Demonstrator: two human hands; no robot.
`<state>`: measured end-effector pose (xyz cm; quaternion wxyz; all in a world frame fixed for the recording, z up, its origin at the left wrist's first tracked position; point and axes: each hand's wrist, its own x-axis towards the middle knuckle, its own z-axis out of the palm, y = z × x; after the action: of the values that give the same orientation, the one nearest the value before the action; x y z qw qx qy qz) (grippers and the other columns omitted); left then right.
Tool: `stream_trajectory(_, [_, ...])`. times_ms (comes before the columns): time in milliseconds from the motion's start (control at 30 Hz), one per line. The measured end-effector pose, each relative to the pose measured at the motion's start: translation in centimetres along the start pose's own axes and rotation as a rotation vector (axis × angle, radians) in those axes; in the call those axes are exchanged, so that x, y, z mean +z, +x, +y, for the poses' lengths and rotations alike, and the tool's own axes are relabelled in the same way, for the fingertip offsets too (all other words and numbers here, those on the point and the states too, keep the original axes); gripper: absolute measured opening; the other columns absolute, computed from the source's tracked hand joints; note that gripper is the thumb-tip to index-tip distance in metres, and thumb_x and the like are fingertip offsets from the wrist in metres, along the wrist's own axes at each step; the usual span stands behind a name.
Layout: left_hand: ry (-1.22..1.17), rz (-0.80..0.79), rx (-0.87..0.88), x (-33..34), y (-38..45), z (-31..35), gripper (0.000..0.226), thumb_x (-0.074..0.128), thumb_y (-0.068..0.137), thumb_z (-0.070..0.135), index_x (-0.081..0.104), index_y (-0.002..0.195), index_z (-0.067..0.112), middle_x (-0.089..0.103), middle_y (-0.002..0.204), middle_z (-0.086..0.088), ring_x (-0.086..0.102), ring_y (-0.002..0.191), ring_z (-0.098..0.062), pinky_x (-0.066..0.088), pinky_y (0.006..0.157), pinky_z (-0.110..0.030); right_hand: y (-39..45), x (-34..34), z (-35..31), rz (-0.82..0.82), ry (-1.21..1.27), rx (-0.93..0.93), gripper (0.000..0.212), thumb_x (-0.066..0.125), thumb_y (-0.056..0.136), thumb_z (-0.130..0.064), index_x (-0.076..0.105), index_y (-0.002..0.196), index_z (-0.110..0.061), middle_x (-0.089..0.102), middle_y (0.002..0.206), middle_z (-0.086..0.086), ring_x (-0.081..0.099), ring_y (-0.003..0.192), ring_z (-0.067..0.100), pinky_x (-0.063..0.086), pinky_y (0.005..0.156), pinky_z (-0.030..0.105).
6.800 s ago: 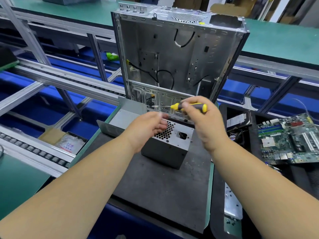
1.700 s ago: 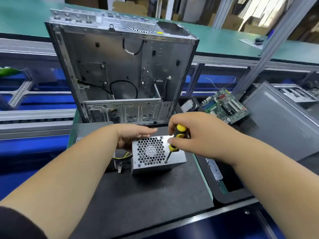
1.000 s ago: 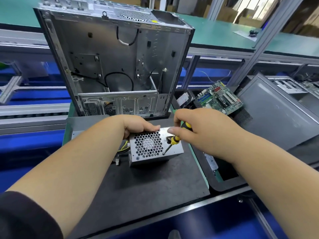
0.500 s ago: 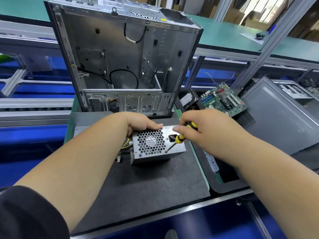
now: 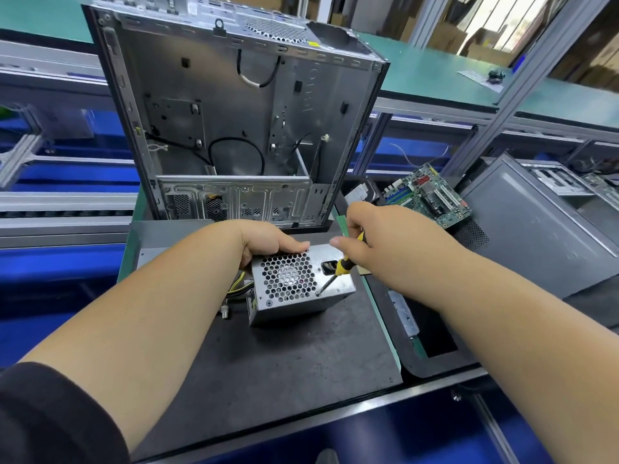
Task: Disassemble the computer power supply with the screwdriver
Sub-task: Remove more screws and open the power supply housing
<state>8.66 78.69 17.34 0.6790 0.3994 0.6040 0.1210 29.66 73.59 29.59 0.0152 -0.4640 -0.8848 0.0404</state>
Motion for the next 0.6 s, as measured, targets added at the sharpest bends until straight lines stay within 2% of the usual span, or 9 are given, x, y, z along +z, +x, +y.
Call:
stream_trajectory(67, [-0.005, 0.004, -0.005, 0.1, -0.1, 0.0, 0.049, 0.065, 0.090, 0.045, 0.065, 0.124, 0.010, 0.071, 0.112, -0.008, 0.066, 0.100, -0.026, 0.049, 0.102, -0.048, 0.2, 0.1, -0.1, -0.024, 0.037, 0.001, 0.026, 0.055, 0.097, -0.042, 0.043, 0.085, -0.023, 0.054, 0.071, -0.006, 0.045, 0.063, 0.005, 0.027, 0.051, 0.028])
stream_trajectory(167, [0.006, 0.011, -0.007, 0.0, -0.3, 0.0, 0.051, 0.065, 0.090, 0.046, 0.064, 0.126, 0.010, 0.071, 0.117, -0.010, 0.065, 0.111, -0.030, 0.047, 0.104, -0.049, -0.3, 0.0, -0.1, -0.020, 0.128, -0.018, 0.023, 0.066, 0.091, -0.037, 0.048, 0.082, -0.024, 0.059, 0.072, -0.008, 0.052, 0.069, 0.005, 0.036, 0.055, 0.026])
stream_trajectory(267, [0.002, 0.022, 0.000, 0.0, -0.2, -0.1, 0.051, 0.064, 0.091, 0.047, 0.063, 0.126, 0.011, 0.071, 0.109, -0.008, 0.065, 0.101, -0.028, 0.048, 0.104, -0.048, -0.6, -0.5, 0.1, -0.048, 0.281, -0.057, 0.017, 0.076, 0.082, -0.022, 0.061, 0.079, -0.029, 0.061, 0.080, -0.011, 0.058, 0.076, 0.003, 0.044, 0.067, 0.024])
stream_trajectory(333, [-0.004, 0.027, -0.002, 0.1, -0.1, -0.1, 0.051, 0.064, 0.091, 0.047, 0.063, 0.127, 0.011, 0.069, 0.109, -0.008, 0.064, 0.100, -0.027, 0.046, 0.105, -0.049, -0.7, -0.6, 0.3, -0.082, 0.309, -0.091, 0.020, 0.075, 0.082, -0.012, 0.066, 0.086, -0.029, 0.057, 0.089, -0.012, 0.059, 0.082, 0.000, 0.044, 0.076, 0.018])
stream_trajectory(400, [-0.018, 0.021, -0.001, 0.1, -0.1, -0.1, 0.051, 0.064, 0.090, 0.047, 0.063, 0.127, 0.012, 0.068, 0.110, -0.007, 0.063, 0.101, -0.027, 0.045, 0.106, -0.049, -0.8, -0.4, 0.4, -0.066, 0.302, -0.089, 0.020, 0.070, 0.085, -0.017, 0.061, 0.097, -0.030, 0.057, 0.090, -0.016, 0.060, 0.082, 0.000, 0.046, 0.078, 0.021])
stream_trajectory(467, [-0.021, 0.012, -0.003, 0.0, 0.0, -0.1, 0.050, 0.065, 0.090, 0.048, 0.064, 0.125, 0.013, 0.069, 0.109, -0.006, 0.064, 0.100, -0.027, 0.046, 0.105, -0.049, -0.8, -0.1, 0.6, 0.004, 0.189, -0.065, 0.017, 0.064, 0.089, -0.039, 0.053, 0.098, -0.030, 0.060, 0.078, -0.015, 0.057, 0.073, 0.003, 0.045, 0.067, 0.029])
stream_trajectory(500, [-0.018, 0.008, -0.005, -0.1, 0.0, -0.1, 0.050, 0.065, 0.089, 0.048, 0.065, 0.124, 0.013, 0.070, 0.109, -0.006, 0.064, 0.100, -0.027, 0.046, 0.105, -0.049, -0.7, 0.0, 0.7, 0.036, 0.121, -0.050, 0.022, 0.059, 0.090, -0.048, 0.050, 0.094, -0.028, 0.058, 0.069, -0.013, 0.053, 0.067, 0.002, 0.040, 0.059, 0.028])
stream_trajectory(533, [-0.018, 0.007, -0.007, -0.2, 0.1, -0.2, 0.050, 0.066, 0.089, 0.049, 0.065, 0.123, 0.013, 0.070, 0.108, -0.006, 0.065, 0.100, -0.027, 0.047, 0.104, -0.049, -0.5, 0.0, 0.8, 0.060, 0.091, -0.036, 0.026, 0.056, 0.090, -0.052, 0.049, 0.090, -0.027, 0.054, 0.063, -0.011, 0.049, 0.062, 0.003, 0.033, 0.054, 0.027])
stream_trajectory(600, [-0.033, 0.012, -0.011, -0.5, 0.4, -0.2, 0.048, 0.066, 0.088, 0.049, 0.066, 0.121, 0.014, 0.071, 0.107, -0.006, 0.066, 0.097, -0.027, 0.049, 0.102, -0.048, -0.2, 0.1, 1.1, 0.079, 0.140, -0.017, 0.025, 0.060, 0.091, -0.048, 0.049, 0.083, -0.027, 0.050, 0.059, -0.009, 0.048, 0.063, 0.003, 0.027, 0.051, 0.023])
